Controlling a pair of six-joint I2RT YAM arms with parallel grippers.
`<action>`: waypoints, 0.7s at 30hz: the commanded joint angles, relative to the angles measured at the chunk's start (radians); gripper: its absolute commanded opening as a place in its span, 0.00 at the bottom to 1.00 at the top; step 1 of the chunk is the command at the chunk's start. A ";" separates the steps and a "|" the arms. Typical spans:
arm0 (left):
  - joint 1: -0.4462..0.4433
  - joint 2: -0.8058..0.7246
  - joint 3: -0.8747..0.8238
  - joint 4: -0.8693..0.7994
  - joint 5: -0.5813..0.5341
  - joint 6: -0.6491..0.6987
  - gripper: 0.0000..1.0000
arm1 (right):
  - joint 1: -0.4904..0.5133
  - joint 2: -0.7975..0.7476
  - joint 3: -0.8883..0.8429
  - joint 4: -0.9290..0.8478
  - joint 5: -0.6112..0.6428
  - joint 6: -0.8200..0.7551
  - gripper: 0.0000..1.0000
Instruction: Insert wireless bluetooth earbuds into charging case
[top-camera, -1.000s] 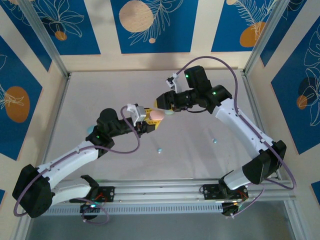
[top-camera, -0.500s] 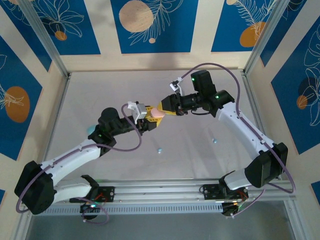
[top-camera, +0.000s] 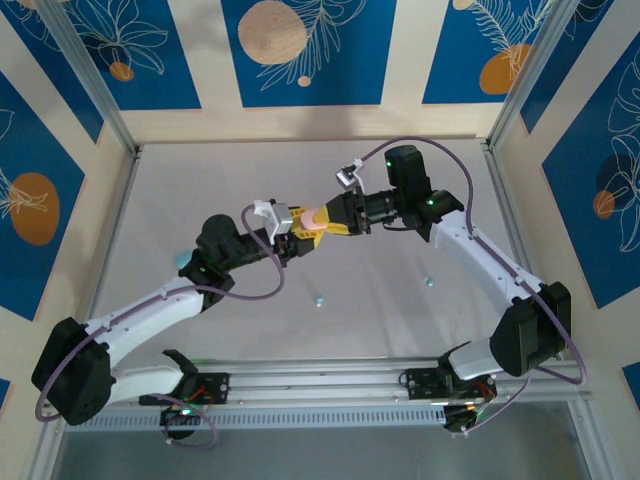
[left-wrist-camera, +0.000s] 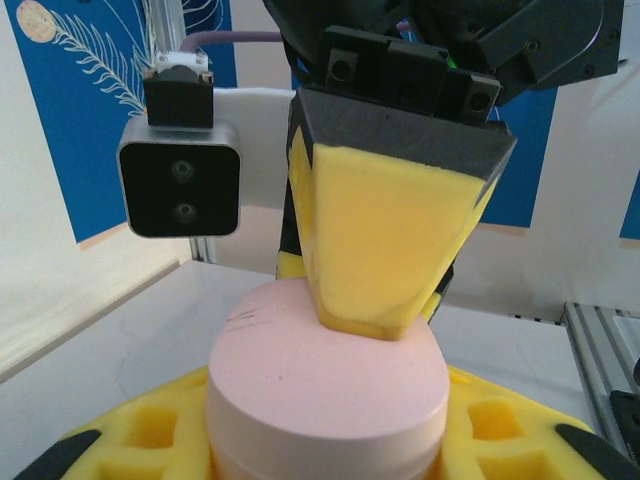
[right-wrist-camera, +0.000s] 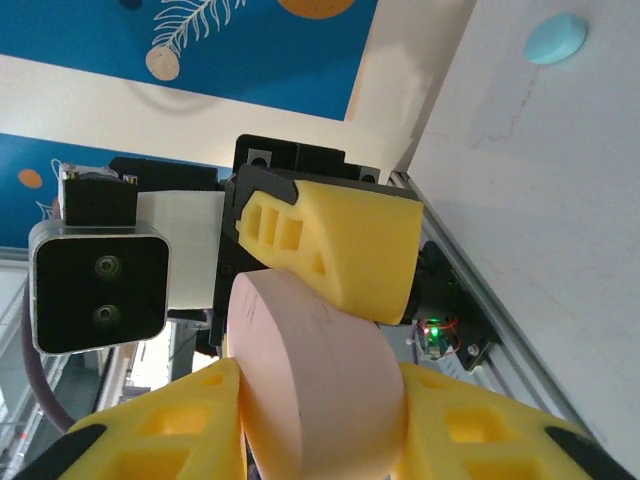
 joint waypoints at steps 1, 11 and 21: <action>-0.008 0.016 0.044 0.021 0.003 0.032 0.34 | 0.010 -0.018 -0.028 0.058 -0.028 0.040 0.25; -0.009 0.039 0.078 -0.100 -0.001 0.087 0.37 | 0.009 -0.038 -0.080 0.173 0.039 0.108 0.10; -0.007 0.053 0.092 -0.135 0.005 0.119 0.40 | 0.017 -0.050 -0.121 0.260 0.068 0.157 0.08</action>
